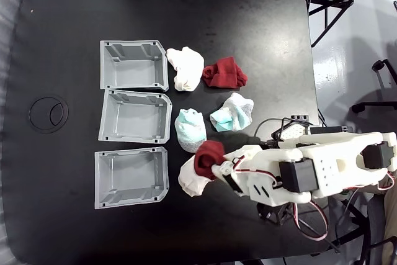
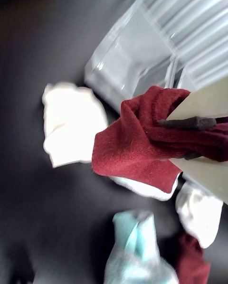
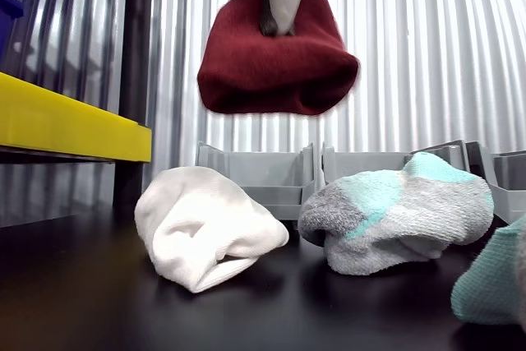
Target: Put the sock in the container
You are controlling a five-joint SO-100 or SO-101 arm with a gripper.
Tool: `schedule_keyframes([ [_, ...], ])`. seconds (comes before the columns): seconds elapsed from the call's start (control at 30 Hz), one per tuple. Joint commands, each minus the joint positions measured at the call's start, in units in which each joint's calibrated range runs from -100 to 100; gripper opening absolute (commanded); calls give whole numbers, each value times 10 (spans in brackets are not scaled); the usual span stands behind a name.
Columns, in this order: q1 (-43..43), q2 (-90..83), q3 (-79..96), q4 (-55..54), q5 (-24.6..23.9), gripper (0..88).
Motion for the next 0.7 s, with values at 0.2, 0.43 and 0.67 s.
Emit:
schedule_keyframes([
  [0.2,8,175,-306,-3,-3,13],
  [0.43,5,346,-535,0,-3,13],
  [0.67,5,460,-696,0,-29,13],
])
